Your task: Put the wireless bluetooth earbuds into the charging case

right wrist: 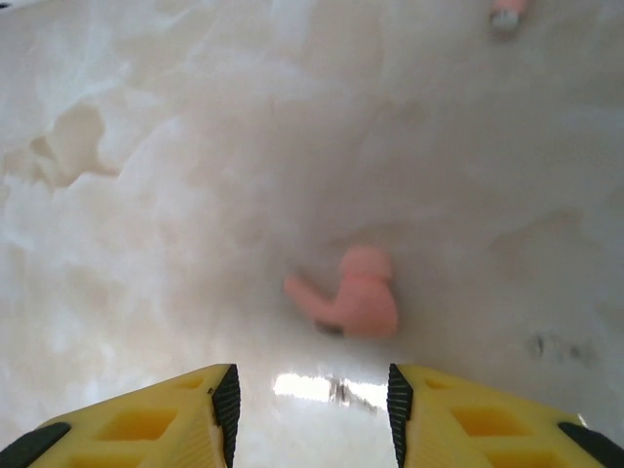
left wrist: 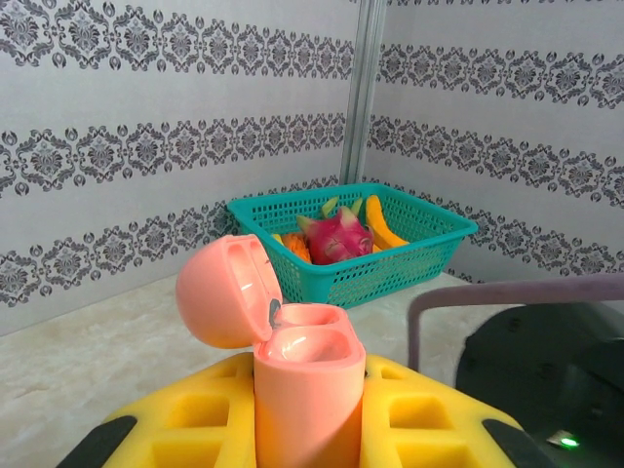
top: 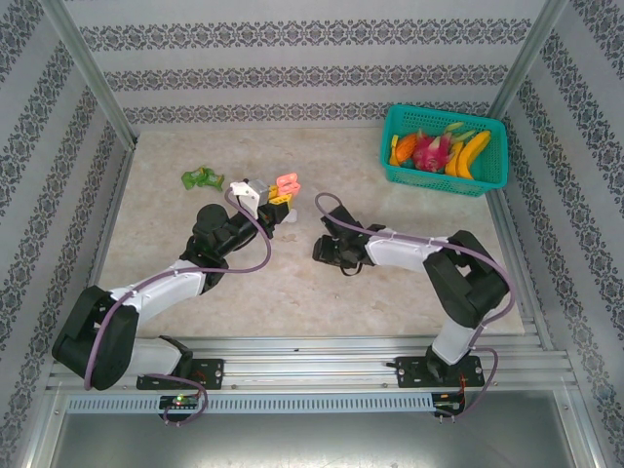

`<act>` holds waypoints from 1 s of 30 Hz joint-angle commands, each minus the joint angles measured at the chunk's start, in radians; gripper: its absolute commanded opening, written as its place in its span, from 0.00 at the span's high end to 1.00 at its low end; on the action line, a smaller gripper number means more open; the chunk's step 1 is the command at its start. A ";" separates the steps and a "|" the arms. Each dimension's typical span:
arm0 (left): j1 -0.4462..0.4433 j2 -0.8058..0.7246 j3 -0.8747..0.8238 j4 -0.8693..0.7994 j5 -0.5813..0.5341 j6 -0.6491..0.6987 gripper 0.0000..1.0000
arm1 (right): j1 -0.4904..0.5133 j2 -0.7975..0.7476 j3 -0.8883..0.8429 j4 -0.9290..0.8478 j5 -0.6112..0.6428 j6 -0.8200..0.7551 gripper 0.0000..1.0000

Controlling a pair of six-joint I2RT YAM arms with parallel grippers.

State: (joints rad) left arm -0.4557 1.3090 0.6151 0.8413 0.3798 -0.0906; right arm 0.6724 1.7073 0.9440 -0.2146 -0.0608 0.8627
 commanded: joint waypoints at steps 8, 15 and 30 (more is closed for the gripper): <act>0.032 -0.071 -0.008 -0.031 -0.011 0.014 1.00 | -0.010 -0.021 0.071 -0.184 0.190 0.108 0.51; 0.054 -0.100 -0.017 -0.055 -0.004 0.022 1.00 | 0.007 0.068 0.146 -0.170 0.147 0.126 0.52; 0.065 -0.073 -0.008 -0.039 0.013 0.009 1.00 | 0.023 0.133 0.170 -0.134 0.084 0.164 0.52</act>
State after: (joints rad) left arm -0.4034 1.2335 0.6060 0.7769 0.3759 -0.0837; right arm 0.6918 1.8065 1.0756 -0.3511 0.0391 1.0229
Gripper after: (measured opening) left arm 0.212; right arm 0.479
